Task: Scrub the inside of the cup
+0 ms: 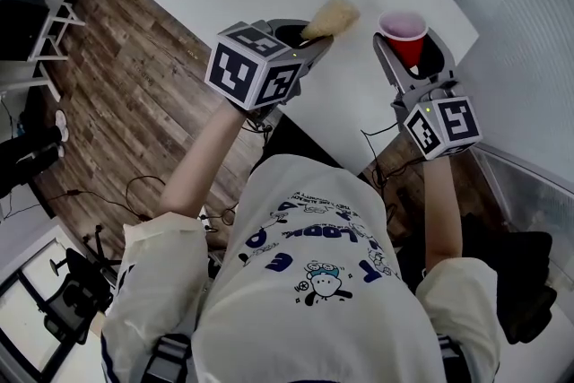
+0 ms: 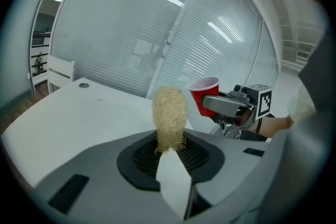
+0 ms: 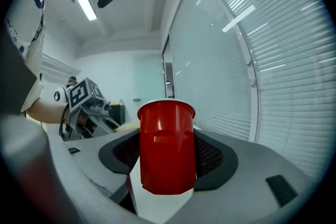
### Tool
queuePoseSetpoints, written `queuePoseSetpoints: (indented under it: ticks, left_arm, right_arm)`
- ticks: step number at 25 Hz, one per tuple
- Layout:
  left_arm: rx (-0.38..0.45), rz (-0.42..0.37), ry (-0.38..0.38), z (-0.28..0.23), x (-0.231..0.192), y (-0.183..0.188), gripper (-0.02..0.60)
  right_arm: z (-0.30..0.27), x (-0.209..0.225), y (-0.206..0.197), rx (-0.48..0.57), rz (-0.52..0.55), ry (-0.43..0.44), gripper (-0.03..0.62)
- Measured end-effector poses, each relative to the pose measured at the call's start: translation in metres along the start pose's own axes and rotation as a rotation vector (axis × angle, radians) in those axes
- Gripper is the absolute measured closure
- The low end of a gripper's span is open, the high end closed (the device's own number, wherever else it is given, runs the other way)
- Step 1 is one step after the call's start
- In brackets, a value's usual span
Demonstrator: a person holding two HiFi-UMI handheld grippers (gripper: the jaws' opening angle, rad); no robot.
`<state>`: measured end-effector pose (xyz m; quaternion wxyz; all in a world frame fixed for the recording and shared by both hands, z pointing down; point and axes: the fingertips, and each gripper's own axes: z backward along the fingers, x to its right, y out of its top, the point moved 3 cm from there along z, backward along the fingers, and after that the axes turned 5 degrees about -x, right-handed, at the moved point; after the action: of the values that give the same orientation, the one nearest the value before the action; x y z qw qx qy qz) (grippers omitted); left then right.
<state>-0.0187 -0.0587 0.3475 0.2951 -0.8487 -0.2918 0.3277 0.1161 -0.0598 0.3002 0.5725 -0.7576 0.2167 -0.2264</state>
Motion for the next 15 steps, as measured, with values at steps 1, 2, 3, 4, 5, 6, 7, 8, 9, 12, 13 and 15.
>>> queuePoseSetpoints:
  ticks: [1, 2, 3, 4, 5, 6, 7, 8, 9, 12, 13, 15]
  left_arm:
    - [0.011, 0.005, 0.001, 0.001, -0.001, 0.002, 0.479]
    - [0.024, 0.013, 0.001, 0.001, -0.001, 0.003, 0.479]
    - [0.038, 0.019, 0.004, 0.002, -0.001, 0.004, 0.479]
    - [0.054, 0.020, 0.014, 0.002, -0.002, 0.006, 0.479]
    - [0.073, 0.017, 0.030, 0.003, -0.003, 0.007, 0.479]
    - [0.093, 0.009, 0.050, 0.004, -0.004, 0.008, 0.479]
    - [0.114, 0.000, 0.072, 0.005, -0.005, 0.009, 0.479]
    - [0.136, -0.007, 0.093, 0.006, -0.006, 0.010, 0.479]
    - [0.160, -0.009, 0.112, 0.007, -0.007, 0.011, 0.479]
    - [0.232, 0.008, 0.163, 0.010, -0.009, 0.014, 0.479]
    - [0.256, 0.008, 0.181, 0.011, -0.008, 0.014, 0.479]
    - [0.297, -0.015, 0.222, 0.013, -0.007, 0.013, 0.479]
  right_arm:
    - [-0.001, 0.001, 0.002, 0.017, -0.032, -0.011, 0.307]
    - [-0.001, 0.002, 0.004, 0.034, -0.064, -0.023, 0.306]
    - [0.000, 0.003, 0.005, 0.048, -0.094, -0.034, 0.307]
    - [0.000, 0.005, 0.006, 0.061, -0.119, -0.044, 0.306]
    - [0.001, 0.006, 0.006, 0.071, -0.137, -0.053, 0.306]
    - [0.001, 0.006, 0.005, 0.077, -0.147, -0.062, 0.306]
    - [0.002, 0.007, 0.004, 0.081, -0.151, -0.071, 0.306]
    - [0.002, 0.007, 0.003, 0.084, -0.155, -0.080, 0.306]
    - [0.002, 0.007, 0.002, 0.088, -0.162, -0.089, 0.306]
    - [0.004, 0.006, -0.002, 0.102, -0.186, -0.105, 0.306]
    - [0.004, 0.004, -0.004, 0.106, -0.185, -0.103, 0.306]
    - [0.005, -0.001, -0.009, 0.108, -0.170, -0.096, 0.306]
